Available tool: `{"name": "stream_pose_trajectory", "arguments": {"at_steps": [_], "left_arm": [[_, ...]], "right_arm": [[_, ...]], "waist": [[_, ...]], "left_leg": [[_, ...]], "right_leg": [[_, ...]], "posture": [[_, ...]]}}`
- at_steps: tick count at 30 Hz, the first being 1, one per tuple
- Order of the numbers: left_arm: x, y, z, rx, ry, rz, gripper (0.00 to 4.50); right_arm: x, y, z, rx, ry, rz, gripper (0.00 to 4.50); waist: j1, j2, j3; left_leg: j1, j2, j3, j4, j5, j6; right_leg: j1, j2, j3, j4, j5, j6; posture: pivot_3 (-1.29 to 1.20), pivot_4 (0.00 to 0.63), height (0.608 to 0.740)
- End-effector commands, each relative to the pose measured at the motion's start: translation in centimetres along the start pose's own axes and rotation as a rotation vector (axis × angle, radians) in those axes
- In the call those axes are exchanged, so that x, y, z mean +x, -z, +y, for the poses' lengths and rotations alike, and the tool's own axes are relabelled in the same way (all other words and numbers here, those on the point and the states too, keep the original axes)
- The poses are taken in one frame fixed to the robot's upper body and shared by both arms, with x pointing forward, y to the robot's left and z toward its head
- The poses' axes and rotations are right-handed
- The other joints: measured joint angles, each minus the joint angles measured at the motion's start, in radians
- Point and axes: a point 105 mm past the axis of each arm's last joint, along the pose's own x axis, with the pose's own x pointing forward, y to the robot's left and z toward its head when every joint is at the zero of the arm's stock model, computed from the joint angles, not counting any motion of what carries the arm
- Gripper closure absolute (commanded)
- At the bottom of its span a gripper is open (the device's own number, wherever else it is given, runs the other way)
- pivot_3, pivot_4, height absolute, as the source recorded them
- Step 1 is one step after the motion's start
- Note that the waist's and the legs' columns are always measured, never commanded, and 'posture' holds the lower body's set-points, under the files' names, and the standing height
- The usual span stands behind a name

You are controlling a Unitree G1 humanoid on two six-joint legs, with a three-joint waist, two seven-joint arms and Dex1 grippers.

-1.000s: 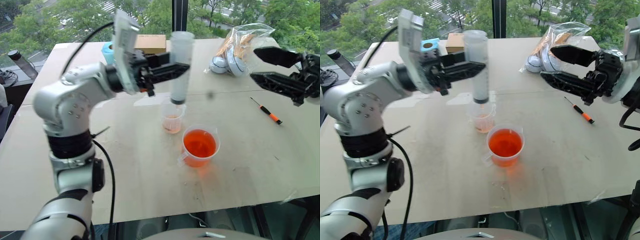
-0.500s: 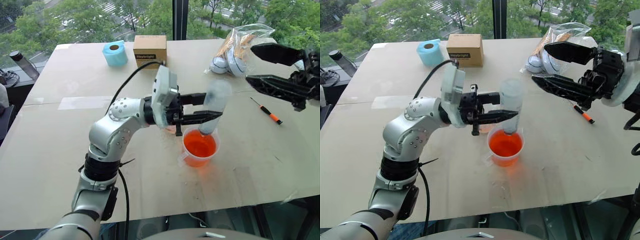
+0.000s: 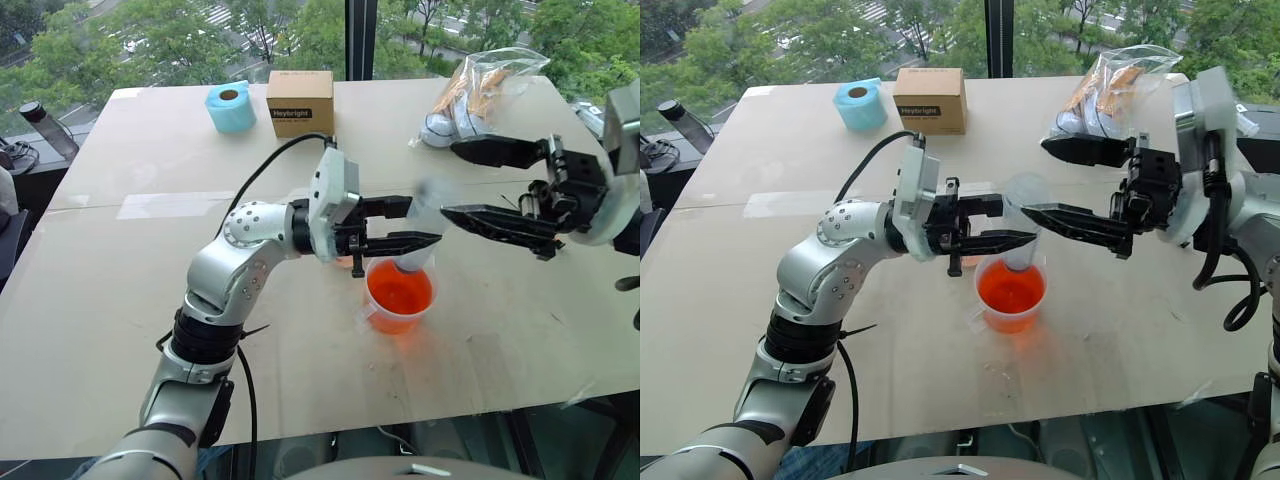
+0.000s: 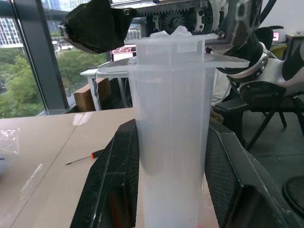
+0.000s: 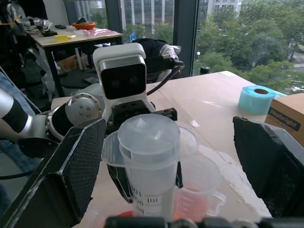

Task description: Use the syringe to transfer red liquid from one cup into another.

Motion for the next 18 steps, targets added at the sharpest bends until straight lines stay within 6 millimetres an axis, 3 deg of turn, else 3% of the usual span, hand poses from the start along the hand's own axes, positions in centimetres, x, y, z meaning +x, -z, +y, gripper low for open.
{"name": "stream_pose_trajectory", "arguments": {"at_steps": [1, 11, 18], "left_arm": [[0.04, -0.75, -0.27, 0.015, 0.023, -0.022, 3.17], [0.12, -0.63, -0.24, 0.005, 0.037, -0.016, 3.17], [0.11, -0.62, -0.30, 0.001, 0.037, -0.018, 3.17]], "right_arm": [[0.30, -0.96, 0.79, -0.071, -0.044, -0.002, 0.00], [0.29, -0.42, 1.09, -0.054, -0.083, 0.091, 0.00], [0.09, -0.43, 1.23, -0.033, -0.093, 0.133, 3.16]], "waist": [[0.000, 0.000, 0.000], [-0.001, 0.000, 0.000], [-0.001, 0.000, 0.000]], "left_leg": [[0.000, 0.000, 0.000, 0.000, 0.000, 0.000], [0.000, 0.000, 0.000, 0.000, 0.000, 0.000], [0.000, 0.000, 0.000, 0.000, 0.000, 0.000]], "right_leg": [[0.000, 0.000, 0.000, 0.000, 0.000, 0.000], [0.000, 0.000, 0.000, 0.000, 0.000, 0.000], [0.000, 0.000, 0.000, 0.000, 0.000, 0.000]], "posture": [[0.00, 0.150, 0.740], [0.00, 0.150, 0.740], [0.00, 0.150, 0.740]]}}
